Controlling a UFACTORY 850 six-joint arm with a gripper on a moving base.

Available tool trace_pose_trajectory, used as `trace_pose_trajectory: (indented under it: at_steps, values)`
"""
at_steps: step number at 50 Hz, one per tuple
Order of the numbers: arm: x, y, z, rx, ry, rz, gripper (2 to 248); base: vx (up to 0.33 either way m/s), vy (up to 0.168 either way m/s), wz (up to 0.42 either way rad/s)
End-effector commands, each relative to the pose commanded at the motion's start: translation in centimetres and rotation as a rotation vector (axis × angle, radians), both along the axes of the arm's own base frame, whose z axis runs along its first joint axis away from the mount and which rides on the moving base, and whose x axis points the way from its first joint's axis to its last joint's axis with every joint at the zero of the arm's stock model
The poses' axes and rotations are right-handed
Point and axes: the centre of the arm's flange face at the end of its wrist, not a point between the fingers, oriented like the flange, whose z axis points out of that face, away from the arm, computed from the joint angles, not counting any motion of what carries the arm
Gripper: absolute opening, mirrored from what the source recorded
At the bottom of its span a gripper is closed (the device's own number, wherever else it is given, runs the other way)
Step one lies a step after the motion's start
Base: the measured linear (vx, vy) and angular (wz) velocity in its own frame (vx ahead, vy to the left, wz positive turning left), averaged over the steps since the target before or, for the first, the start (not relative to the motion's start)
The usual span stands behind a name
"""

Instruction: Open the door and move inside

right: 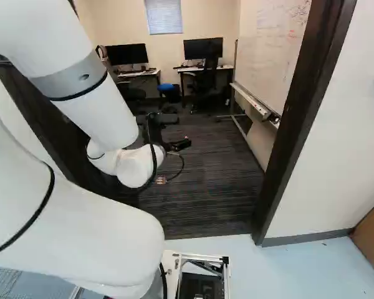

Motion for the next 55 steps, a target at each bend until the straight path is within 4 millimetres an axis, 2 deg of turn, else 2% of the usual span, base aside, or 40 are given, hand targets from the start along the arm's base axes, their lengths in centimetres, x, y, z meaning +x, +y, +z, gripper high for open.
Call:
trace_pose_trajectory:
  at_steps: [15,55]
  values:
    - [-0.61,0.05,-0.27,0.003,0.001,-0.004,247,0.000,0.000,0.000]
    - [-0.62,0.05,-0.27,0.003,0.001,-0.004,247,0.026,-0.003,0.007]
